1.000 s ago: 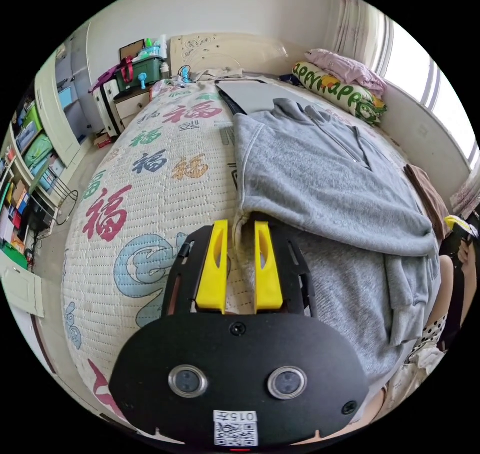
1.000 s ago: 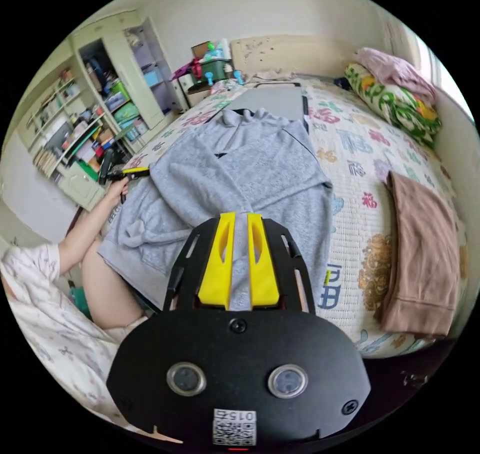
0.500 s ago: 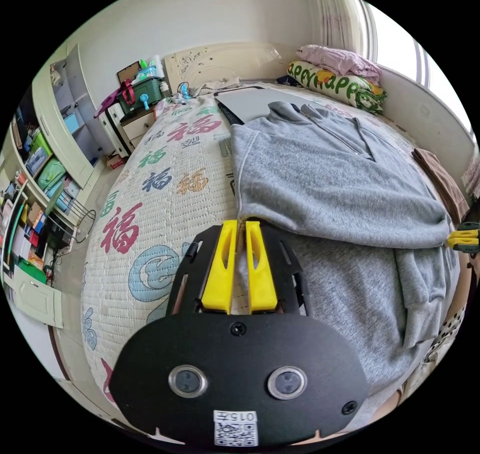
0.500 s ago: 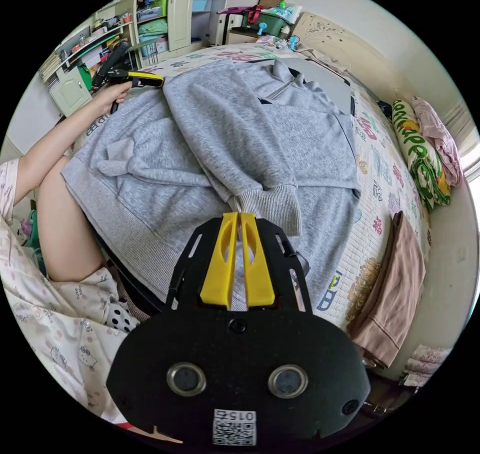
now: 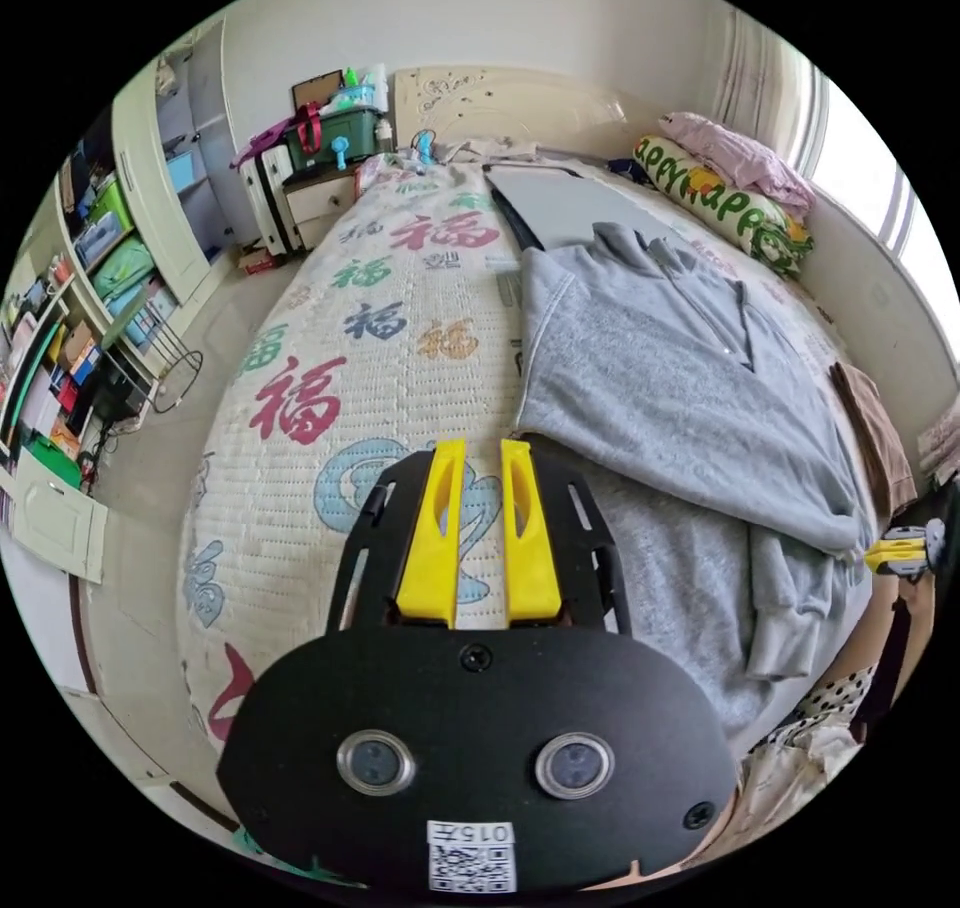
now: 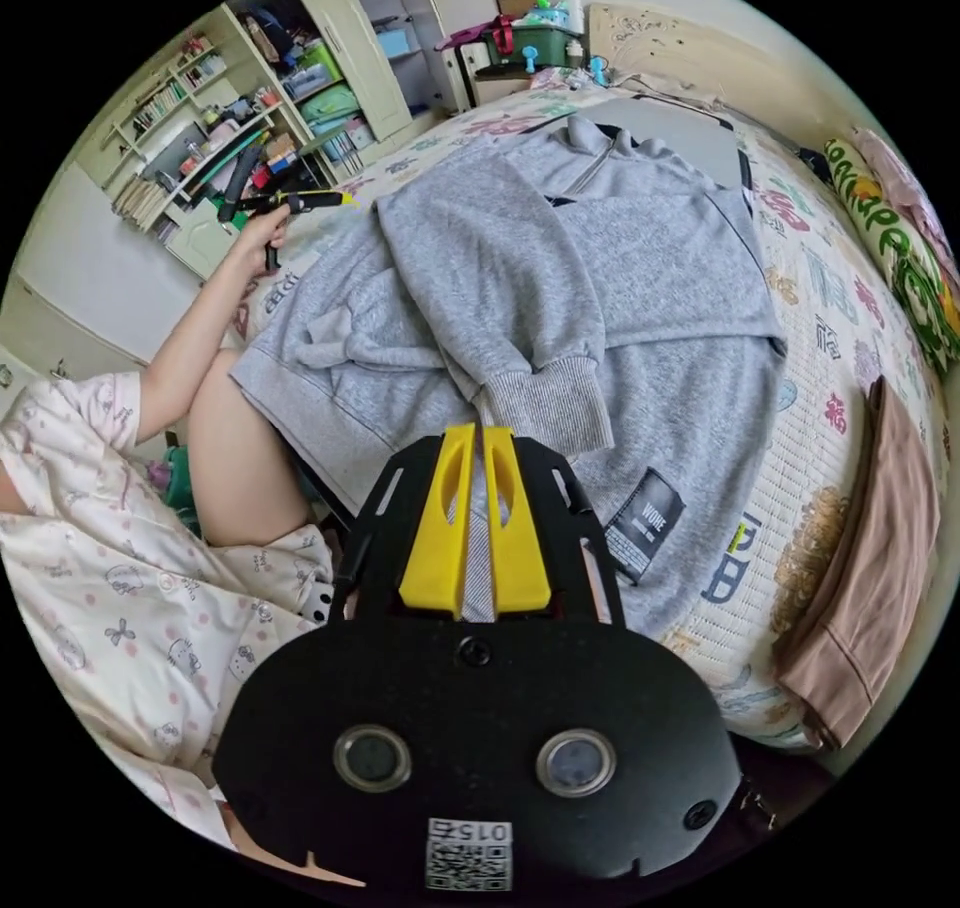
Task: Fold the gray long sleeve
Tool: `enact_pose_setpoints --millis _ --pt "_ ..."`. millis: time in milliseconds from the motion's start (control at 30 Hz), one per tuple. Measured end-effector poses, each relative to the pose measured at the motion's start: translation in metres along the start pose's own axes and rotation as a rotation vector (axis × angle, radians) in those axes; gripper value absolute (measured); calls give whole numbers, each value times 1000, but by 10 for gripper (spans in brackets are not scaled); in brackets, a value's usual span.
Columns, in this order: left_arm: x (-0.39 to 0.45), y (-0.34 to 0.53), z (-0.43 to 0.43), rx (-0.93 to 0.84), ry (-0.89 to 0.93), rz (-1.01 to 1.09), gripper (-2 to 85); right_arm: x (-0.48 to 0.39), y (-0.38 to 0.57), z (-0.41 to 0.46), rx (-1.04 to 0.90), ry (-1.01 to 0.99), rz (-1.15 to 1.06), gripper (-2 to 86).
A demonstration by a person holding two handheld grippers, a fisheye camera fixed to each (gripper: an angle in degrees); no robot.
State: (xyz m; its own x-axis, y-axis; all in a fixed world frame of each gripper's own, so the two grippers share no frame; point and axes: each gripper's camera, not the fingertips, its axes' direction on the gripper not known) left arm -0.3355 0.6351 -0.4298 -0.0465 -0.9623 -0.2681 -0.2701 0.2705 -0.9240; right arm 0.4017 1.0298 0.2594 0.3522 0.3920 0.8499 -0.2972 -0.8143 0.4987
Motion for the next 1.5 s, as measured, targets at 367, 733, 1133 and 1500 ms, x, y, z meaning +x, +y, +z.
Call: enact_pose_setpoints --millis 367,733,1133,1500 --pt "183 -12 -68 164 738 898 75 115 -46 -3 204 -120 295 78" --pt "250 -24 -32 -29 632 1057 97 150 -78 70 110 -86 327 57" --pt "247 -31 -54 -118 635 1071 3 147 -74 142 75 165 232 -1" --pt "265 18 -103 17 450 1069 21 163 25 191 301 -30 337 -1"
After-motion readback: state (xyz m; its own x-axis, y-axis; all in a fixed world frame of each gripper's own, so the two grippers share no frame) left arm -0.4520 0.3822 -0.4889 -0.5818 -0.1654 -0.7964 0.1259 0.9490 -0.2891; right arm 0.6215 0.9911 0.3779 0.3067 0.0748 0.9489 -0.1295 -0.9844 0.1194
